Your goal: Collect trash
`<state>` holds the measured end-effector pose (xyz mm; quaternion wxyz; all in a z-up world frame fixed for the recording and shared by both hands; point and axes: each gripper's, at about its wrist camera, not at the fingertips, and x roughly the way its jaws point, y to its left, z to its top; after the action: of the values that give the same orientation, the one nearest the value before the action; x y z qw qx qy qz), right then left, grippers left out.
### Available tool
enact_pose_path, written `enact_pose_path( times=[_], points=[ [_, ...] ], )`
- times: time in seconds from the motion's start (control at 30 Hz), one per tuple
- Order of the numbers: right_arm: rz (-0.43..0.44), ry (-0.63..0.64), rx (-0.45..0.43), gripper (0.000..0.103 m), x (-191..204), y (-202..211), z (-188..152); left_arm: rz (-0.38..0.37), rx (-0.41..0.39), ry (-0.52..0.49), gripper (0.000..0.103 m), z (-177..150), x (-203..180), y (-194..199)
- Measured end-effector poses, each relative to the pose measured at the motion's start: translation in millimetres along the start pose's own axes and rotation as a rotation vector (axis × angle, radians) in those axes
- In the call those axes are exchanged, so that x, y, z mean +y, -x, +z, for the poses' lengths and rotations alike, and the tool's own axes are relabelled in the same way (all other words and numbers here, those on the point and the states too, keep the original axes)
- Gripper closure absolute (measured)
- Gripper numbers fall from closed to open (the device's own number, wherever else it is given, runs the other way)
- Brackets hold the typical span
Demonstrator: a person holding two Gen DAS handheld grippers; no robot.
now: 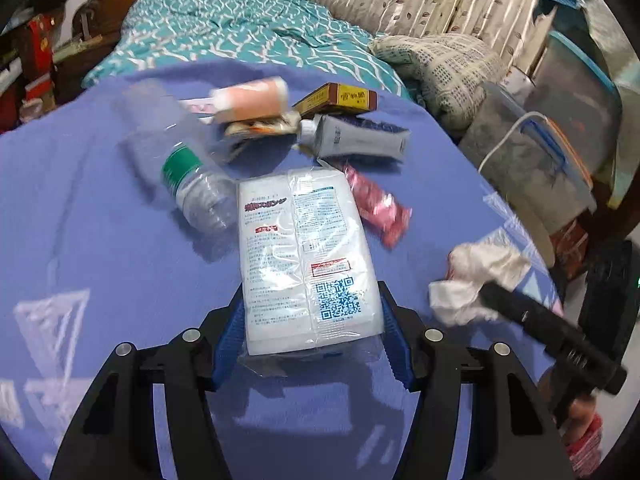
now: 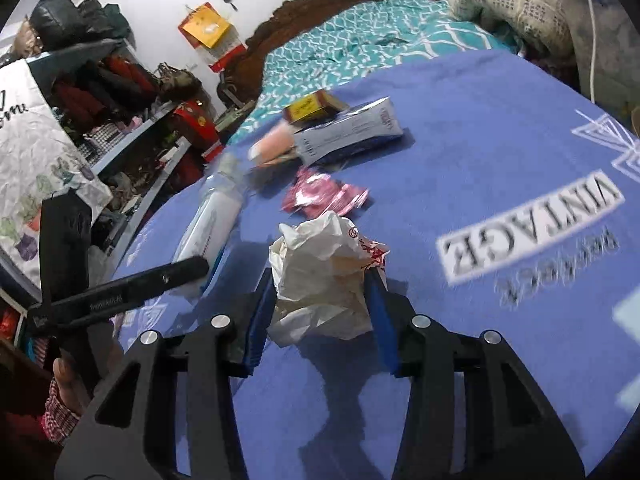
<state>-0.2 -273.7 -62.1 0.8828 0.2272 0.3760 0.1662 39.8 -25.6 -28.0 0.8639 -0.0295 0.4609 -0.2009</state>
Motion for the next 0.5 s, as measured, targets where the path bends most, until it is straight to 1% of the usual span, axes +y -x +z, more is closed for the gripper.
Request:
enact_pose_path(
  times=[0.07,0.13,0.27,0.37,0.43,0.47,0.5],
  points=[
    [0.011,-0.013,-0.008,0.056,7,9,-13,0.049,-0.013,-0.025,0.045,-17,-1,15],
    [0.018,-0.024,-0.016,0.056,13,16,-25,0.074,-0.01,-0.029,0.045,-30,2,23],
    [0.002,-0.006,0.003,0.054,25,15,-43,0.091,0.006,-0.024,0.044,-44,7,24],
    [-0.04,0.015,0.016,0.046,30,11,-50,0.101,0.035,-0.004,0.041,-48,12,16],
    [-0.063,0.019,0.017,0.037,33,9,-52,0.106,0.032,0.005,0.039,-50,15,17],
    [-0.07,0.019,0.016,0.029,34,11,-53,0.117,0.03,0.004,0.036,-50,14,16],
    [-0.078,0.02,0.011,0.025,35,12,-55,0.126,0.027,0.002,0.034,-50,13,17]
  ],
)
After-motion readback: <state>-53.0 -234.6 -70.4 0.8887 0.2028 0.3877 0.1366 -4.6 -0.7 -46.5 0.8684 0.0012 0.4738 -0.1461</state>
